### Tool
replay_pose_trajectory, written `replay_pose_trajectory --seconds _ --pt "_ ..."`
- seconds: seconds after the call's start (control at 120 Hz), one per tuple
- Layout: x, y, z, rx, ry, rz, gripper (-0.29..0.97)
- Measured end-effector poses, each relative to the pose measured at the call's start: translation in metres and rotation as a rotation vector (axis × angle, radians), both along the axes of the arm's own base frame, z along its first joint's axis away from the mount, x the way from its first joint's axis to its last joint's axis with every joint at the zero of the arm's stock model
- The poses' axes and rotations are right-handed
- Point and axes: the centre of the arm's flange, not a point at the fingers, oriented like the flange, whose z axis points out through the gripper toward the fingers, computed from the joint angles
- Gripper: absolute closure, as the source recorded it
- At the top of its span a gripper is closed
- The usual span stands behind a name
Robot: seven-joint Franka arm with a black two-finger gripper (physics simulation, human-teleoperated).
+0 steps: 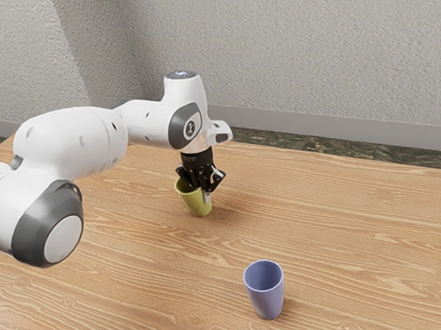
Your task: Place the left cup onto the right cup
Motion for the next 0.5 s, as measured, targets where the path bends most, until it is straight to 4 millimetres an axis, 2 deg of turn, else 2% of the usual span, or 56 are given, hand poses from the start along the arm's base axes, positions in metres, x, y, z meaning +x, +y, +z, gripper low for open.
replay_pose_trajectory --seconds 0.175,0.308,0.5 --pt "-0.001 -0.008 0.017 0.021 0.010 -0.022 0.78" --pt "-0.007 -0.025 0.035 0.019 0.018 -0.046 0.78" --pt "-0.038 -0.061 0.096 -0.005 -0.008 -0.090 0.78"
